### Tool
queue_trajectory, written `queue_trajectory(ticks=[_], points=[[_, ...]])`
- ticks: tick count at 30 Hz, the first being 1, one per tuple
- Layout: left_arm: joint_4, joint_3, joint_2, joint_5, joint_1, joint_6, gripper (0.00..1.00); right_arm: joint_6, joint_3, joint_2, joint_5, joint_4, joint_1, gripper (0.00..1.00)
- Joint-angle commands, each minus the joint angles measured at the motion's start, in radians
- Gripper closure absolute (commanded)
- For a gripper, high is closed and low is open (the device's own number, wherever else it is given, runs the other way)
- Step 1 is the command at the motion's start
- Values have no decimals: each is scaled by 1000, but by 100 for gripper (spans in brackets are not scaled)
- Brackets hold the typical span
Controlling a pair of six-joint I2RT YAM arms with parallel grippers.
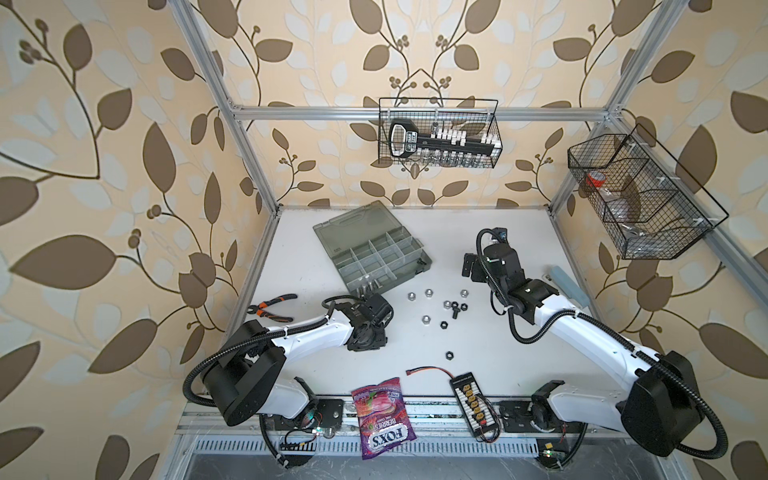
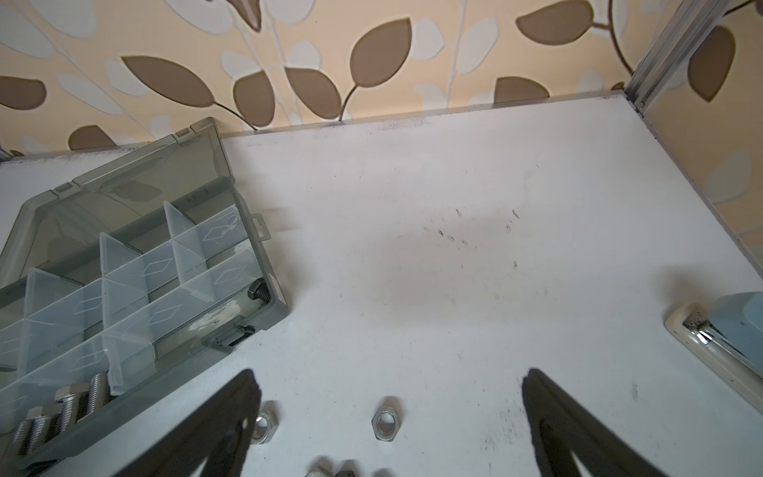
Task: Sort the screws and nuts into containers
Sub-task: Pick up the screw from the bottom-center of the table.
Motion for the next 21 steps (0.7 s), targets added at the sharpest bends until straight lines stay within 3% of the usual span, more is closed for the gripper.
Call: queue_trajectory(ticks=[1, 15, 21], points=[[-14, 0, 11, -38, -8, -2, 76, 10, -21, -18, 17, 13, -2, 0], [-6, 34, 89, -64, -8, 16, 75, 11, -20, -20, 16, 13, 0, 0], [-6, 35, 94, -80, -8, 10, 85, 11, -22, -19, 20, 13, -1, 0]])
